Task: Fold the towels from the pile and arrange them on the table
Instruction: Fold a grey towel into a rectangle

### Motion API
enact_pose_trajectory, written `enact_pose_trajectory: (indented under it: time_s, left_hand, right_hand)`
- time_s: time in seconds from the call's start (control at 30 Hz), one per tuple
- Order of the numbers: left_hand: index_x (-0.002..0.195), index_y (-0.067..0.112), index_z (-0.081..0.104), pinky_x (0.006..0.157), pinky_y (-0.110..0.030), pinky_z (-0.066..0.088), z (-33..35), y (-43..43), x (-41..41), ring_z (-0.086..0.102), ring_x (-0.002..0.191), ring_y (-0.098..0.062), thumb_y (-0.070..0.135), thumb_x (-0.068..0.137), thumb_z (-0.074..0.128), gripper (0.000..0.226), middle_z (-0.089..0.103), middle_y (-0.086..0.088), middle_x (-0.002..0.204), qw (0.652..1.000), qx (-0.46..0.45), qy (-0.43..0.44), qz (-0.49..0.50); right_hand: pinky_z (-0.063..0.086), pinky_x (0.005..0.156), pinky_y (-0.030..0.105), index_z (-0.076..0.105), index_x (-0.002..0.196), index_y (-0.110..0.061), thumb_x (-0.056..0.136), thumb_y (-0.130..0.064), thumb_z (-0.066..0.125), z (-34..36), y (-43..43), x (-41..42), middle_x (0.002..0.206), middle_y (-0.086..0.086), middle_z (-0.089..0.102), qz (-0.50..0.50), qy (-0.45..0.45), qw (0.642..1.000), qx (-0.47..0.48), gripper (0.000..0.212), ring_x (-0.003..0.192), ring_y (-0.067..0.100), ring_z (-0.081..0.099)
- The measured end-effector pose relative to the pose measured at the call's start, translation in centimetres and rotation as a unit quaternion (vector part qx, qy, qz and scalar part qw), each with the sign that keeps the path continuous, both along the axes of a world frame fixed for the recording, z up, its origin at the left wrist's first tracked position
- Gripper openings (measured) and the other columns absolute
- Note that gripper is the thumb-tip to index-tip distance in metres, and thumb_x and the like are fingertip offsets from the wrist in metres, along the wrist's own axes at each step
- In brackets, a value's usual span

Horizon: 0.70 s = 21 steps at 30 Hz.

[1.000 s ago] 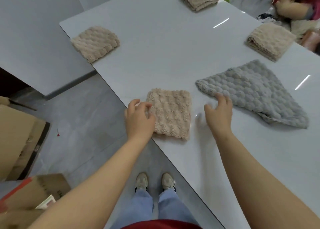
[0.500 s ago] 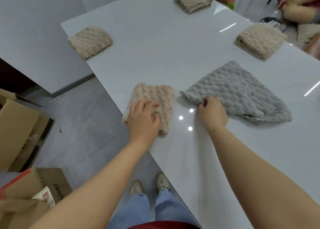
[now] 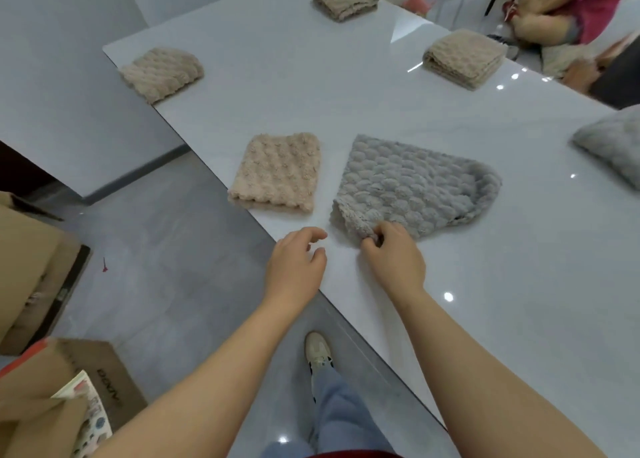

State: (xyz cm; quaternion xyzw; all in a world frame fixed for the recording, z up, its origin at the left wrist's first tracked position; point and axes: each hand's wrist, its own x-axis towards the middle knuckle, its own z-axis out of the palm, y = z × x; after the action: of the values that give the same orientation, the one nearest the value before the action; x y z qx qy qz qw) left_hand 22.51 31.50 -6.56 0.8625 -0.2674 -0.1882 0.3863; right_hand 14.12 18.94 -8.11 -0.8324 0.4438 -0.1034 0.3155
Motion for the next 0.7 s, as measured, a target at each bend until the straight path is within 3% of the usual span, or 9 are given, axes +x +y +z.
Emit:
enact_pose_trajectory:
  time_s: [0.13, 0.3, 0.47, 0.57, 0.7]
  left_hand:
    - [0.094, 0.032, 0.055, 0.075, -0.028, 0.044, -1.1, 1.8, -3.7, 0.057, 0.083, -0.013, 0.024, 0.090, 0.052, 0.010, 0.059, 0.012, 0.087, 0.991, -0.050, 0.111, 0.057]
    - [0.081, 0.034, 0.054, 0.079, -0.035, 0.049, -1.8, 2.3, -7.3, 0.064, 0.085, -0.025, 0.042, 0.089, 0.051, 0.012, 0.063, 0.007, 0.082, 0.969, -0.076, 0.192, 0.133]
    - [0.098, 0.032, 0.048, 0.084, -0.038, 0.049, -1.6, 1.3, -9.8, 0.064, 0.089, -0.024, 0.056, 0.077, 0.061, 0.034, 0.067, -0.002, 0.092, 0.961, -0.075, 0.204, 0.170]
    - [0.108, 0.032, 0.046, 0.073, -0.028, 0.044, -1.5, 0.0, -12.0, 0.061, 0.086, -0.016, 0.044, 0.076, 0.069, 0.041, 0.065, 0.002, 0.094, 0.961, -0.070, 0.203, 0.174]
    - [0.123, 0.032, 0.042, 0.068, -0.028, 0.042, -1.6, -2.9, -16.2, 0.060, 0.080, -0.013, 0.033, 0.077, 0.068, 0.053, 0.059, 0.011, 0.082, 0.965, -0.054, 0.186, 0.178]
  right_hand:
    - [0.027, 0.051, 0.029, 0.035, 0.062, -0.020, 0.080, -0.016, 0.049, 0.2, 2.5, -3.4, 0.070, -0.002, 0.042, 0.036, 0.006, 0.998, 0.054, 0.022, 0.062, 0.018, 0.040]
    - [0.035, 0.059, 0.030, 0.050, 0.072, -0.020, 0.081, -0.018, 0.057, 0.7, 4.6, -8.2, 0.073, -0.006, 0.048, 0.087, -0.001, 0.992, 0.087, 0.011, 0.071, 0.014, 0.045]
    - [0.037, 0.069, 0.029, 0.061, 0.082, -0.015, 0.081, -0.020, 0.061, 1.0, 4.8, -12.3, 0.082, 0.000, 0.055, 0.122, -0.003, 0.988, 0.091, 0.005, 0.076, 0.014, 0.048]
    - [0.041, 0.072, 0.030, 0.062, 0.084, -0.016, 0.082, -0.021, 0.060, 1.3, 3.0, -14.6, 0.082, -0.001, 0.057, 0.149, 0.007, 0.983, 0.103, 0.006, 0.078, 0.015, 0.052]
    - [0.045, 0.071, 0.033, 0.058, 0.085, -0.021, 0.085, -0.026, 0.057, 1.3, -0.3, -18.7, 0.080, -0.010, 0.054, 0.200, 0.041, 0.976, 0.080, 0.005, 0.078, 0.013, 0.051]
